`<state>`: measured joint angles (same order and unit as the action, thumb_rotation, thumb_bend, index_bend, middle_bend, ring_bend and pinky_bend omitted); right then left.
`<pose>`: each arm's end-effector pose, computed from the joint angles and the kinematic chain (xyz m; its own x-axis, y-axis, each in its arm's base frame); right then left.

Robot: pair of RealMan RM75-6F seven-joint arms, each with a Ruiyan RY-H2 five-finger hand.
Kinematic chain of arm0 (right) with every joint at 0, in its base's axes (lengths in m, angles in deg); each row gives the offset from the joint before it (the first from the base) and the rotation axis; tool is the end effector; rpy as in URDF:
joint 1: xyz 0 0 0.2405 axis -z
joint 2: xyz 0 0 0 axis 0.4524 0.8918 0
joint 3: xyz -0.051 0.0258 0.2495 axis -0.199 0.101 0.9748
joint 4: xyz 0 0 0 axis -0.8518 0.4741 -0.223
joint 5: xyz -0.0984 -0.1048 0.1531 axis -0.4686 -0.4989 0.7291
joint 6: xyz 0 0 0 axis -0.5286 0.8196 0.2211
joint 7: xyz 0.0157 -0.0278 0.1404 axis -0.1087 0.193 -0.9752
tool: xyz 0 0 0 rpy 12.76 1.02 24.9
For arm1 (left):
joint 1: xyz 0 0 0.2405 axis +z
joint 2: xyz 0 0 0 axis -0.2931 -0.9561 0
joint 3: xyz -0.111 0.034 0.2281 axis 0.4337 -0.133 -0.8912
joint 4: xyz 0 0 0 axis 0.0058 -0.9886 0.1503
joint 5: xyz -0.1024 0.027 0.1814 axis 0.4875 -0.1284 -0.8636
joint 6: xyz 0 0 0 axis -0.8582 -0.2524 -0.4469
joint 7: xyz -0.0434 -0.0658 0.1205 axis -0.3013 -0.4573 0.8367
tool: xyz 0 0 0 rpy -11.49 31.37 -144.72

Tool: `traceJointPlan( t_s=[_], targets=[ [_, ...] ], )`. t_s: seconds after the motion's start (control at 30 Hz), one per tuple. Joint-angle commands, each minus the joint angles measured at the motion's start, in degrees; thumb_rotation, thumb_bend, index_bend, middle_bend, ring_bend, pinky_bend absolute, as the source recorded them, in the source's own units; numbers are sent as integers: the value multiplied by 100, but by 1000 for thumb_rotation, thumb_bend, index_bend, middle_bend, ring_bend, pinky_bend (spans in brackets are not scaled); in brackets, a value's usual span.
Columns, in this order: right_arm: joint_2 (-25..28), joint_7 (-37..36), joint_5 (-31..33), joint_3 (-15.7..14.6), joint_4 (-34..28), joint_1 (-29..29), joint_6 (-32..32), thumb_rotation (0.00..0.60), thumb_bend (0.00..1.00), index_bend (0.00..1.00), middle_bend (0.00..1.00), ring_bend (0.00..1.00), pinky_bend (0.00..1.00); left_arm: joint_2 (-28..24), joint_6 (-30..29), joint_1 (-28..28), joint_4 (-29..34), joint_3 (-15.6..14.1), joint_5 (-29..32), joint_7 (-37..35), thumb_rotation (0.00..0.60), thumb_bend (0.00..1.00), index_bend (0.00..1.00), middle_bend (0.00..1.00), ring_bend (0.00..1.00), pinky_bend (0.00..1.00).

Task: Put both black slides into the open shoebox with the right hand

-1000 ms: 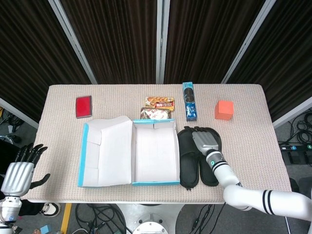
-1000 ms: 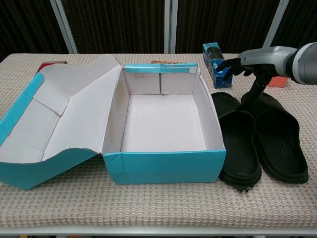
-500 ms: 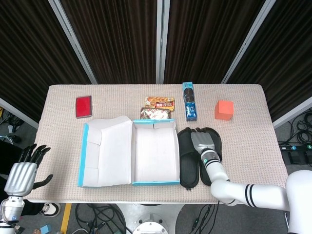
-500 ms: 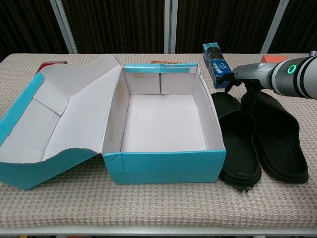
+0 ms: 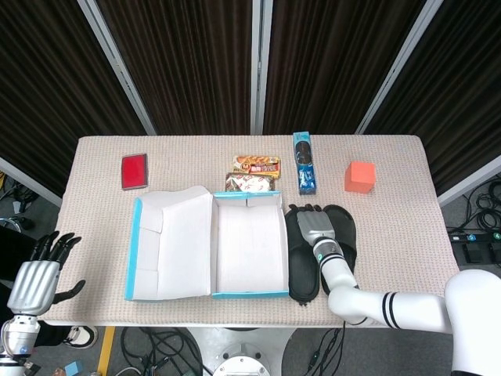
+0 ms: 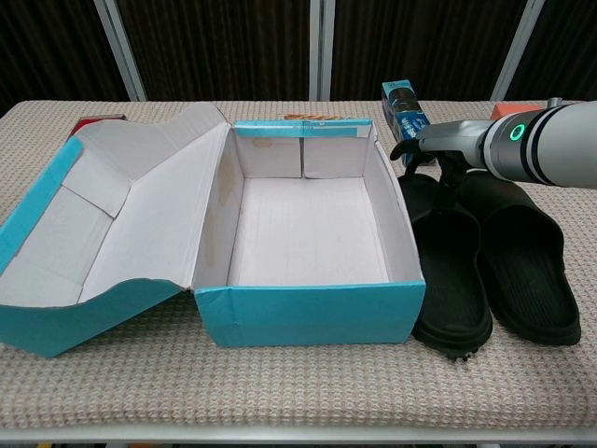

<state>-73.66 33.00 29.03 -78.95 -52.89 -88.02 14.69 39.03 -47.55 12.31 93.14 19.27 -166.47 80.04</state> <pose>-0.1221 -0.3548 -0.0303 0.3807 -0.5768 0.7227 -0.9036 -0.0661 0.4232 -0.2967 0.1675 0.1305 0.4166 0.0888 0.9047 0.9090 -0.0321 -0.4155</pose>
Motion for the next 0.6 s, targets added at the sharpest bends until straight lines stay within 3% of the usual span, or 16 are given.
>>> traceJointPlan(
  t_s=[0.03,0.4,0.6],
  targets=[
    [-37,63,74,-14,13,-42,33,600,141,122,203,46,0,0,0,0,0,0,0,0,600,197,141,117,35,78],
    [-163,181,-8,-30,96,-91,263,600,167,319,316,157,0,0,0,0,0,0,0,0,600,197,141,117,35,78],
    [-130,153,-98,-26,13,-14,363,600,183,367,356,194,8,0,0,0,0,0,0,0,600,196,141,117,35,78]
  ],
)
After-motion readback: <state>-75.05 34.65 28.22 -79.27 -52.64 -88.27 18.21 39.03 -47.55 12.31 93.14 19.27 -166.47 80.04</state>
